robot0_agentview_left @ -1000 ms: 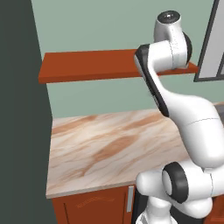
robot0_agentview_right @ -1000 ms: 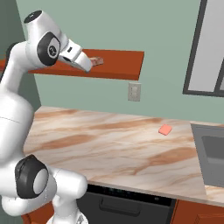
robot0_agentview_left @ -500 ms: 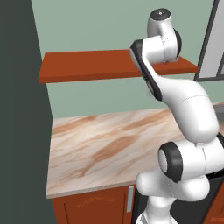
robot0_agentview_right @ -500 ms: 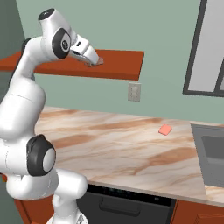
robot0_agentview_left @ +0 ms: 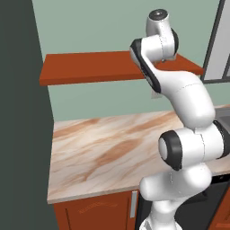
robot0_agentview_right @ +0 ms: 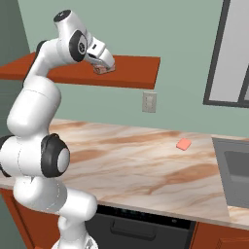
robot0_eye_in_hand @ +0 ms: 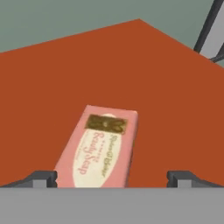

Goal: Open the cabinet. Pick the bar soap and place it next to the sink. Then close the cabinet.

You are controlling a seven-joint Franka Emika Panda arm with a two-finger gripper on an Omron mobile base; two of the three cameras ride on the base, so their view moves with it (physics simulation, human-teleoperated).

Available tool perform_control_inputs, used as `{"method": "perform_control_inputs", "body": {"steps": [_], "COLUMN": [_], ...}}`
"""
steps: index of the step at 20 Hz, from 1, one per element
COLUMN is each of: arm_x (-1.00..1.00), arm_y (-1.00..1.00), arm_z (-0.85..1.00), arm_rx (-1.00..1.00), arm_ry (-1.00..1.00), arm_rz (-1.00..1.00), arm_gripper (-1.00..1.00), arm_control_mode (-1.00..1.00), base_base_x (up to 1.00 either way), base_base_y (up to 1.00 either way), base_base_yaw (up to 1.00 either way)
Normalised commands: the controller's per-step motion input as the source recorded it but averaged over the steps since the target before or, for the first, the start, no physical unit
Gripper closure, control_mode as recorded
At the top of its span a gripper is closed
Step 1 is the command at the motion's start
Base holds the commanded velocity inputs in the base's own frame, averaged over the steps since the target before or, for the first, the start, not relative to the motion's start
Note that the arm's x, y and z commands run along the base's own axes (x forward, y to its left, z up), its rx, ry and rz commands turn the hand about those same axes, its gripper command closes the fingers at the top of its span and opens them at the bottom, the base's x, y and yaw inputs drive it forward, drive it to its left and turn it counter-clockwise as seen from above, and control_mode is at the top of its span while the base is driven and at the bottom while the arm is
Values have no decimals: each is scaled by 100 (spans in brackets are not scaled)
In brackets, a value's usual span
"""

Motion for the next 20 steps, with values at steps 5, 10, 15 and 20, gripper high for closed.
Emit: {"method": "perform_control_inputs", "body": {"steps": [5, 10, 15, 20], "arm_x": [18, 2, 0, 2], "arm_y": [0, 0, 0, 0], "arm_z": [-20, -23, -29, -37], "arm_rx": [0, 0, 0, 0], "arm_ry": [0, 0, 0, 0], "arm_rz": [1, 0, 0, 0], "arm_gripper": [-100, -100, -100, -100], "arm_control_mode": [-100, -100, -100, -100], "base_base_x": [0, 0, 0, 0], "base_base_y": [0, 0, 0, 0], "base_base_yaw": [0, 0, 0, 0]}}
